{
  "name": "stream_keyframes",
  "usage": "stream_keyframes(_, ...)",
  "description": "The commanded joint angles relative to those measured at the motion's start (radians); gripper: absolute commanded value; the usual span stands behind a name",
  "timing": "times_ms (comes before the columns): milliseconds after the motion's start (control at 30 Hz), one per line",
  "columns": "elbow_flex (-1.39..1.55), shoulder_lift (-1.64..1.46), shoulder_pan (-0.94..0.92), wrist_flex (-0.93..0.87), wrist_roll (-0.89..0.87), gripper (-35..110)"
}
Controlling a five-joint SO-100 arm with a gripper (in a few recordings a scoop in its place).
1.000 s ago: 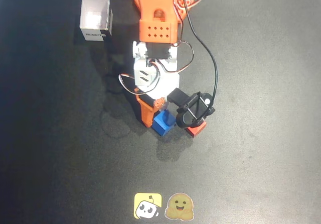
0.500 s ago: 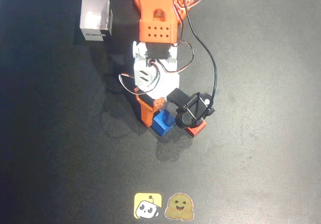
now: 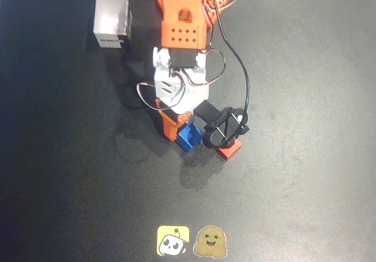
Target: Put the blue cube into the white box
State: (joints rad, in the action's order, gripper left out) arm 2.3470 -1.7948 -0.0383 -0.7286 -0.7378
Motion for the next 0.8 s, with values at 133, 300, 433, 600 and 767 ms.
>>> stream_keyframes(133, -0.100, -0.072, -0.012, -0.098, -0.006, 0)
stream_keyframes(300, -0.132, -0.083, -0.017, -0.141, -0.003, 0)
stream_keyframes(433, -0.137, -0.124, -0.021, -0.175, -0.005, 0)
stream_keyframes(600, -0.146, -0.179, -0.028, -0.222, -0.012, 0)
stream_keyframes(767, -0.192, -0.213, -0.044, -0.301, -0.032, 0)
